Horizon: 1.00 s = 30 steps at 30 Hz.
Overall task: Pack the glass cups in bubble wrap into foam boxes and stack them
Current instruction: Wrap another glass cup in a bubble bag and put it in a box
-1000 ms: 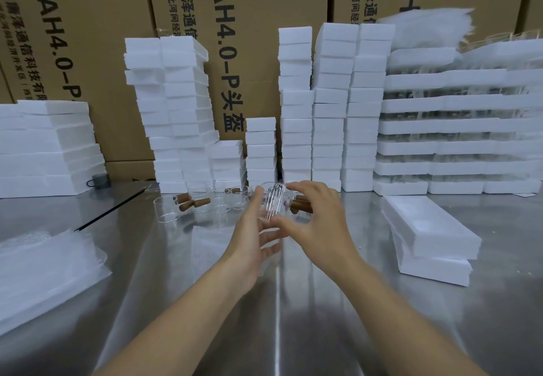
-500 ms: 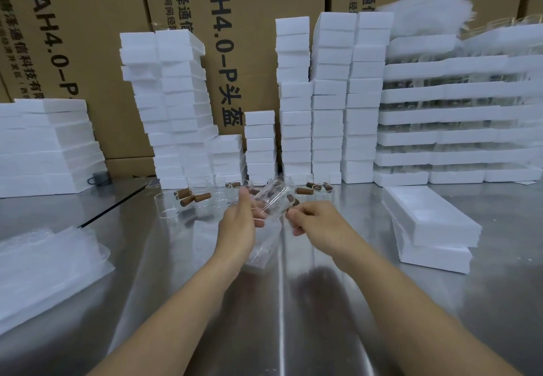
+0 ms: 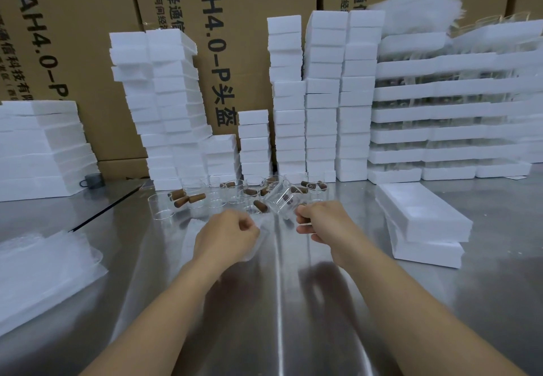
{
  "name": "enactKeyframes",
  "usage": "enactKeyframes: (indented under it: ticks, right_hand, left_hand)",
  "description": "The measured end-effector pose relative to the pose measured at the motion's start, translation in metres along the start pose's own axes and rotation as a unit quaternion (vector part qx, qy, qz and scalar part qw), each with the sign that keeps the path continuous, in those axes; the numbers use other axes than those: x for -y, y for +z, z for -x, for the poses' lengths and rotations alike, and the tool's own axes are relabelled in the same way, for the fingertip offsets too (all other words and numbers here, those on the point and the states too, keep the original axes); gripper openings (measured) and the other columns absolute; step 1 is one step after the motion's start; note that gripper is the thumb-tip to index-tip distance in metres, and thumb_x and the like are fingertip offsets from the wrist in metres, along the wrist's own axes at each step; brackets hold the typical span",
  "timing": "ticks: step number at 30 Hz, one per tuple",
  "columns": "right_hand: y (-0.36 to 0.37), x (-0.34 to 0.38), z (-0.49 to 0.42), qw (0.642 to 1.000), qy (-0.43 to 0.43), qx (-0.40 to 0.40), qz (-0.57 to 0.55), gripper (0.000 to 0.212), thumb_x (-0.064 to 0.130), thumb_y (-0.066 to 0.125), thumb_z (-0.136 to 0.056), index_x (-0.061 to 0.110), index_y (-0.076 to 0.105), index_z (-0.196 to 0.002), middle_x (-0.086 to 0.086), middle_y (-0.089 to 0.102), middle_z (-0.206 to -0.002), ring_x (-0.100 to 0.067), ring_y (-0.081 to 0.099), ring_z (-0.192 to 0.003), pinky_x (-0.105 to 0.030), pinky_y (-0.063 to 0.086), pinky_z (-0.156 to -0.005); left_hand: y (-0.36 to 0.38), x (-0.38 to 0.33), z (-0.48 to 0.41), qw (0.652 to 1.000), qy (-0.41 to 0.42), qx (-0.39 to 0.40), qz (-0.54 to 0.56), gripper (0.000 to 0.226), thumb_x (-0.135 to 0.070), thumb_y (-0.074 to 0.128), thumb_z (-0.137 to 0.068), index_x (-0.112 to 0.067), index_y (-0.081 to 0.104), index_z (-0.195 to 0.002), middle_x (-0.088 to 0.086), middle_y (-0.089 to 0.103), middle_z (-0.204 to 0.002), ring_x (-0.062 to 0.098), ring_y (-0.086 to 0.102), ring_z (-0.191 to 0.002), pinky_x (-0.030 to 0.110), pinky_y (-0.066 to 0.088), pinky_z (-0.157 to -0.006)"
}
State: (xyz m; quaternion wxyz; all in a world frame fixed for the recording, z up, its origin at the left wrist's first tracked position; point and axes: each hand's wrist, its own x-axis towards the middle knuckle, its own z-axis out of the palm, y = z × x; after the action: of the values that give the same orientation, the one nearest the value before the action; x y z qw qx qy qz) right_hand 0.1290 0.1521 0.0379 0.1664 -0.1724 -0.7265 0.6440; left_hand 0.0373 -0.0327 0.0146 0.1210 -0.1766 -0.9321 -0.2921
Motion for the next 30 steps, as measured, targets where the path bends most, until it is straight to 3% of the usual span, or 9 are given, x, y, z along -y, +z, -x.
enactKeyframes:
  ticks: [4, 10, 12, 15, 17, 19, 22, 27, 30]
  right_hand:
    - [-0.003, -0.001, -0.001, 1.0, -0.007, -0.022, -0.007, 0.011, 0.019, 0.063, -0.099, 0.015, 0.067, -0.09, -0.001, 0.068, -0.078, -0.012, 0.067, -0.062, -0.026, 0.043, -0.065]
    - [-0.002, -0.001, 0.0, 1.0, 0.007, -0.013, 0.018, 0.019, 0.015, 0.061, -0.098, 0.012, 0.068, -0.08, -0.004, 0.07, -0.076, -0.017, 0.068, -0.06, -0.015, 0.044, -0.048]
    - [0.0, -0.001, 0.001, 1.0, 0.001, -0.005, 0.029, 0.021, 0.012, 0.061, -0.097, 0.011, 0.065, -0.077, -0.005, 0.069, -0.072, -0.017, 0.066, -0.058, -0.012, 0.041, -0.042]
    - [0.005, -0.002, 0.003, 0.997, -0.003, 0.021, 0.069, 0.016, 0.014, 0.06, -0.097, 0.01, 0.067, -0.084, -0.004, 0.07, -0.076, -0.017, 0.068, -0.058, -0.016, 0.041, -0.05]
    - [0.008, -0.003, 0.005, 0.996, -0.001, 0.039, 0.08, 0.018, 0.016, 0.06, -0.099, 0.003, 0.071, -0.096, -0.004, 0.07, -0.079, -0.017, 0.069, -0.056, -0.014, 0.041, -0.047]
    - [0.01, -0.003, 0.007, 0.995, -0.001, 0.045, 0.084, 0.024, 0.016, 0.06, -0.1, -0.005, 0.071, -0.104, -0.006, 0.07, -0.08, -0.018, 0.068, -0.054, -0.012, 0.039, -0.042]
    - [0.01, -0.002, 0.01, 0.995, -0.001, 0.047, 0.083, 0.021, 0.015, 0.059, -0.1, -0.002, 0.071, -0.1, -0.006, 0.07, -0.08, -0.018, 0.066, -0.052, -0.011, 0.038, -0.04]
    - [0.005, 0.001, 0.006, 0.999, 0.011, -0.039, 0.036, 0.014, 0.011, 0.058, -0.092, 0.009, 0.067, -0.081, -0.006, 0.07, -0.075, -0.019, 0.063, -0.052, -0.012, 0.033, -0.036]
    - [0.001, 0.002, 0.003, 0.996, 0.0, -0.086, 0.008, 0.018, 0.014, 0.055, -0.091, 0.009, 0.068, -0.08, -0.005, 0.07, -0.073, -0.018, 0.059, -0.05, -0.02, 0.039, -0.046]
  left_hand:
    - [-0.004, 0.0, 0.0, 1.0, -0.017, 0.015, -0.01, 0.022, -0.032, 0.057, -0.087, -0.025, 0.062, -0.066, -0.013, 0.062, -0.06, 0.014, 0.059, -0.067, 0.028, 0.042, -0.062]
    - [-0.004, 0.001, 0.001, 0.995, -0.002, -0.099, 0.009, 0.016, -0.036, 0.056, -0.099, -0.029, 0.064, -0.087, -0.014, 0.069, -0.086, 0.017, 0.064, -0.085, 0.035, 0.044, -0.068]
    - [-0.005, 0.001, -0.001, 0.99, 0.029, -0.131, 0.043, 0.012, -0.034, 0.058, -0.099, -0.031, 0.066, -0.09, -0.015, 0.067, -0.092, 0.013, 0.063, -0.084, 0.036, 0.047, -0.07]
    - [-0.006, -0.003, 0.0, 0.983, 0.091, -0.142, 0.077, 0.01, -0.027, 0.061, -0.098, -0.034, 0.068, -0.093, -0.016, 0.065, -0.096, 0.002, 0.059, -0.079, 0.031, 0.043, -0.068]
    - [-0.004, -0.008, 0.004, 0.978, 0.133, -0.143, 0.074, 0.012, -0.024, 0.062, -0.099, -0.034, 0.07, -0.097, -0.016, 0.063, -0.098, 0.004, 0.057, -0.083, 0.027, 0.044, -0.07]
    - [-0.001, -0.013, 0.008, 0.972, 0.173, -0.145, 0.069, 0.013, -0.023, 0.062, -0.102, -0.031, 0.072, -0.103, -0.015, 0.062, -0.101, 0.01, 0.057, -0.091, 0.034, 0.048, -0.077]
    - [0.001, -0.021, 0.012, 0.965, 0.21, -0.152, 0.038, 0.012, -0.026, 0.062, -0.105, -0.032, 0.073, -0.107, -0.017, 0.058, -0.101, 0.011, 0.053, -0.096, 0.034, 0.044, -0.078]
    - [0.004, -0.019, 0.009, 0.97, 0.172, -0.164, 0.055, 0.01, -0.031, 0.061, -0.105, -0.035, 0.07, -0.107, -0.018, 0.06, -0.102, 0.007, 0.057, -0.078, 0.034, 0.045, -0.074]
    - [0.006, -0.01, 0.004, 0.976, 0.136, -0.145, 0.085, 0.01, -0.032, 0.061, -0.104, -0.04, 0.065, -0.099, -0.019, 0.064, -0.097, 0.002, 0.059, -0.069, 0.033, 0.047, -0.07]
